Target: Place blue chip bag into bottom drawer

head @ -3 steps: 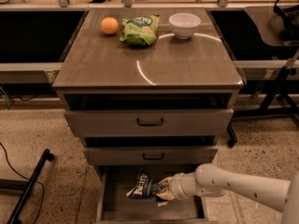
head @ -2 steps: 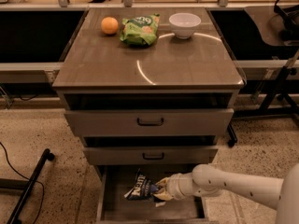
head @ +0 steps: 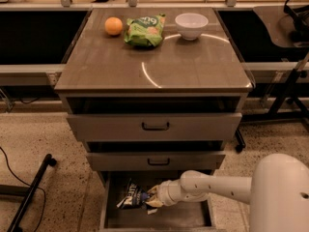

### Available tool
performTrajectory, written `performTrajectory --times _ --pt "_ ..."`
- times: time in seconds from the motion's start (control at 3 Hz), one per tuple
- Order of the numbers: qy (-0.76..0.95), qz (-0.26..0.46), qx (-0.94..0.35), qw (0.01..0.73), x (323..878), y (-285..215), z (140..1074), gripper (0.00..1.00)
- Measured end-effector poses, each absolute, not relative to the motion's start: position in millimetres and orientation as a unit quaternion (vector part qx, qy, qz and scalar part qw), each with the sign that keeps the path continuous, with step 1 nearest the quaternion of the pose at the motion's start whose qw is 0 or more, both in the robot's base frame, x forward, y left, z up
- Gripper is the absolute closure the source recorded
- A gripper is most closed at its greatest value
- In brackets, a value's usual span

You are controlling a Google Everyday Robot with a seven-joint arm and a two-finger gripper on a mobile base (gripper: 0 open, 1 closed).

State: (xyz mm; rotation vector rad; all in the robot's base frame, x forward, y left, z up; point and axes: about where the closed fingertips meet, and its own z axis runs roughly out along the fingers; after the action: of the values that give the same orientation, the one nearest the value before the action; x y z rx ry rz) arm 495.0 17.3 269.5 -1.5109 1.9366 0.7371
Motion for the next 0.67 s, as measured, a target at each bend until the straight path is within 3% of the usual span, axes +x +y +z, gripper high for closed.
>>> performTrajectory --times 0.33,0.67 --pt "0.729 0.278 -0.561 0.277 502 40 242 0.50" --pt "0.737 0.273 -0.555 0.274 503 47 231 0.27"
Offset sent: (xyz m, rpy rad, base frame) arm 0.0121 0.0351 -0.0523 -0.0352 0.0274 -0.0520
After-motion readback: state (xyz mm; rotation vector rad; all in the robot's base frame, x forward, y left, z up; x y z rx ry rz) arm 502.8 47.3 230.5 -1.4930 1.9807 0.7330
